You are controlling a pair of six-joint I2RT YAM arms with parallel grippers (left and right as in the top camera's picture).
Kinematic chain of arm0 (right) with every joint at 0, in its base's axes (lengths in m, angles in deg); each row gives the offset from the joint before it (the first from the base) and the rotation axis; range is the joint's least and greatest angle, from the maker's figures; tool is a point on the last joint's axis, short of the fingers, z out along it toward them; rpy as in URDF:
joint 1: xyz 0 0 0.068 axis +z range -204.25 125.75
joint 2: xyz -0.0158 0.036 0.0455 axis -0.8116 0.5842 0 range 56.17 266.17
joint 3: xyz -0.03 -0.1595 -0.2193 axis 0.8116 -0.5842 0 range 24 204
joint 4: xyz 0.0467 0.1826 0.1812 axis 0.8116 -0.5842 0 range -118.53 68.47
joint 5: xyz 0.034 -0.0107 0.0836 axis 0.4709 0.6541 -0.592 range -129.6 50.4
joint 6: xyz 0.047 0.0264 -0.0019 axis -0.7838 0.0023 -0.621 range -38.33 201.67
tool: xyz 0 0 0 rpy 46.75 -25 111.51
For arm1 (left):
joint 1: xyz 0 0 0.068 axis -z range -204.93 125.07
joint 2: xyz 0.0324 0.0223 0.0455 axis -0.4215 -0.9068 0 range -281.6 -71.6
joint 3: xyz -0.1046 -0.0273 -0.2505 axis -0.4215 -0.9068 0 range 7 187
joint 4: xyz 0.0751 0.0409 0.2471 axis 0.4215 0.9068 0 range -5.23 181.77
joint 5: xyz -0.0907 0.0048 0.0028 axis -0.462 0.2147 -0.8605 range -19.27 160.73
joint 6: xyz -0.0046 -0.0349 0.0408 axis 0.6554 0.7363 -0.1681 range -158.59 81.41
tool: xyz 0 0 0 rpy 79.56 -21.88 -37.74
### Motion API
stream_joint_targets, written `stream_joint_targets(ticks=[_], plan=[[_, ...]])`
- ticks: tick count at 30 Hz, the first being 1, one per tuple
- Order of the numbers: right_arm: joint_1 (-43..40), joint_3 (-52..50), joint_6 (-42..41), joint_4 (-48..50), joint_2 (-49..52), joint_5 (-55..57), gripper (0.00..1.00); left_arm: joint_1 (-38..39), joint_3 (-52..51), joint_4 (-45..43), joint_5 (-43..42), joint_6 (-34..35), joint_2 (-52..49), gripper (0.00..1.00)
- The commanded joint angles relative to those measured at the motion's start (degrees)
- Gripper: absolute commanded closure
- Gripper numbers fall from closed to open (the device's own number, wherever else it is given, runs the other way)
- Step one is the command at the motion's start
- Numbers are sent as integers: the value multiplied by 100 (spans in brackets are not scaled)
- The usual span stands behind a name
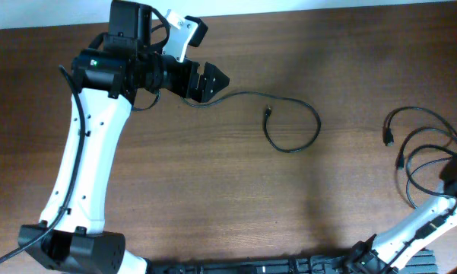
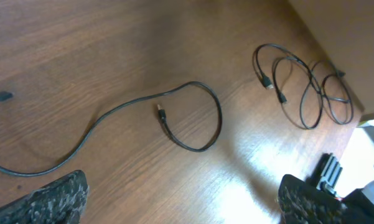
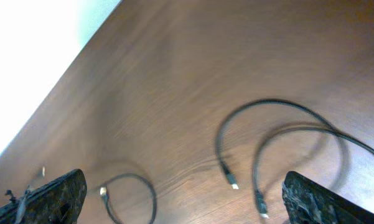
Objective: Untangle cables
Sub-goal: 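Place the separated cable at the right side and withdraw the right gripper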
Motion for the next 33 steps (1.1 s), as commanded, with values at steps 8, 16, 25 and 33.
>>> stream_joint_targets(ticks=[8, 16, 25, 33], plan=[[3053, -15, 2524, -35, 9, 83, 1, -11, 7, 439, 1606, 175, 184, 1], [4354, -216, 3126, 13, 284, 350, 1, -17, 7, 881, 3687, 514, 186, 1], [5036, -2046, 3252, 944, 494, 337, 1, -11, 7, 892, 3733, 511, 184, 2], [5532, -4188, 3250, 3077, 494, 319, 19, -11, 7, 892, 3733, 511, 184, 1]])
